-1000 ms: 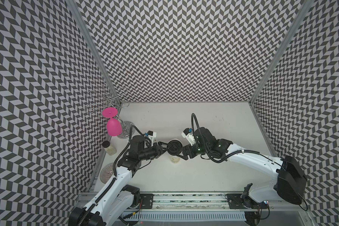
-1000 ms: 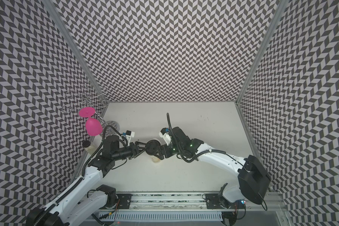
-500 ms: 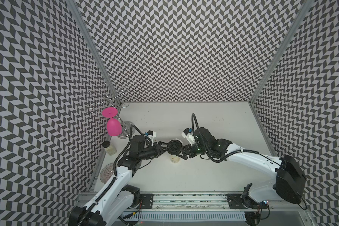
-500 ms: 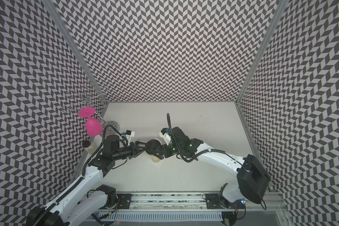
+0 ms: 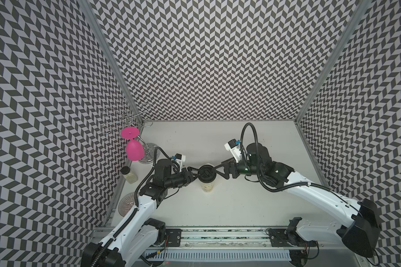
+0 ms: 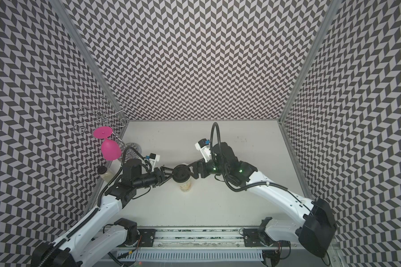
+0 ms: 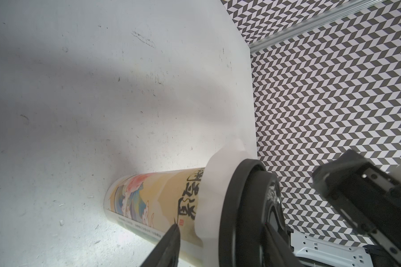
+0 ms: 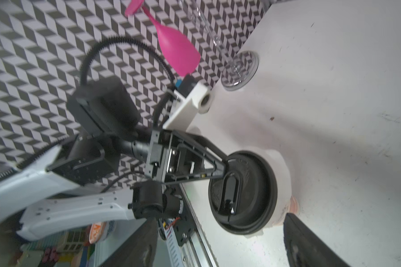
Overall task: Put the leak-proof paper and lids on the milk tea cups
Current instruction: Secure the cup lid on the cup.
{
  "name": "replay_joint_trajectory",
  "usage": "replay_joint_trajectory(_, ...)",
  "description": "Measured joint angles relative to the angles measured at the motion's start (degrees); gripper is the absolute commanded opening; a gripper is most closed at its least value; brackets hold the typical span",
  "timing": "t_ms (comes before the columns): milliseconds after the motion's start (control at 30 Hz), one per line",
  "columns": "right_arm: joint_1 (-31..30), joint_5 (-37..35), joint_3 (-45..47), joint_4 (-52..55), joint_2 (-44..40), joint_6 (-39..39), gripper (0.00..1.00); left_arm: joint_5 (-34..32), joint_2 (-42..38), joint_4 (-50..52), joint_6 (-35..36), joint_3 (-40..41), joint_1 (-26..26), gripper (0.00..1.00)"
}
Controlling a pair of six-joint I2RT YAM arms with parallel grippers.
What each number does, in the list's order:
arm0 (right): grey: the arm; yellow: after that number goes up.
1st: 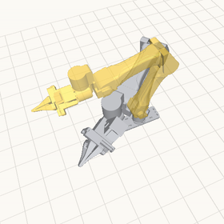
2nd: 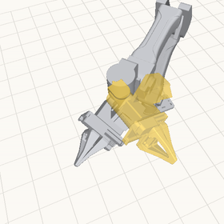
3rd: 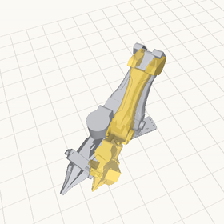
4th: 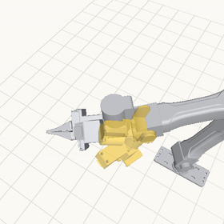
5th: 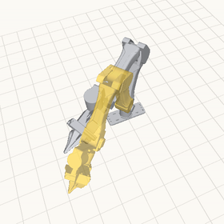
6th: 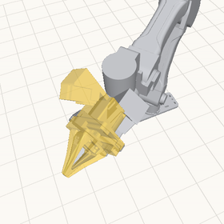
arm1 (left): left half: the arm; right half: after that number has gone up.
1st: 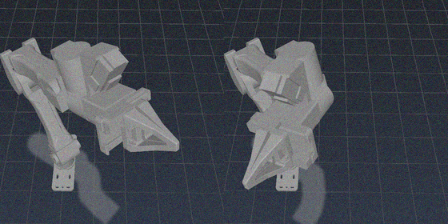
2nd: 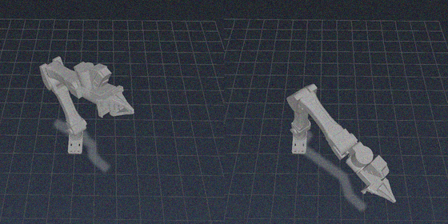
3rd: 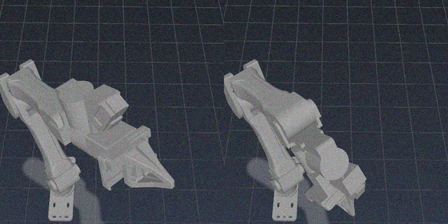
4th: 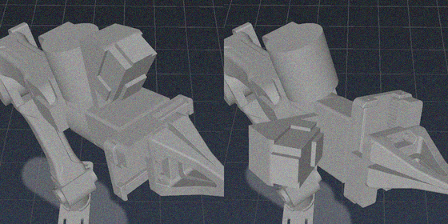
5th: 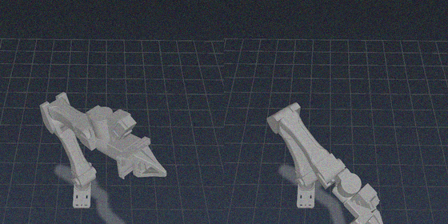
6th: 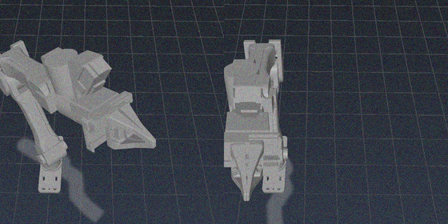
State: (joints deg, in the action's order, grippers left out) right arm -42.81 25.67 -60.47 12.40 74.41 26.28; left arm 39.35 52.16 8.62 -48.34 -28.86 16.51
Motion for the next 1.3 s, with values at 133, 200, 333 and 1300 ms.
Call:
replay_joint_trajectory(133,2.8,2.5,-7.2,3.2,8.5,-0.9,0.72,0.0,0.1,0.2,0.5,-0.2,0.0,0.56)
replay_joint_trajectory(200,3.7,3.8,-10.8,6.5,13.0,-1.9,0.69,0.2,0.3,0.2,0.8,-0.3,0.0,0.56)
replay_joint_trajectory(333,4.0,5.7,-15.0,11.3,18.5,-4.5,0.62,0.4,0.4,0.2,1.2,-0.3,0.0,0.56)
replay_joint_trajectory(1300,5.1,14.7,-18.8,14.3,27.3,-8.3,0.49,0.9,1.1,0.2,2.3,-0.7,0.0,0.54)
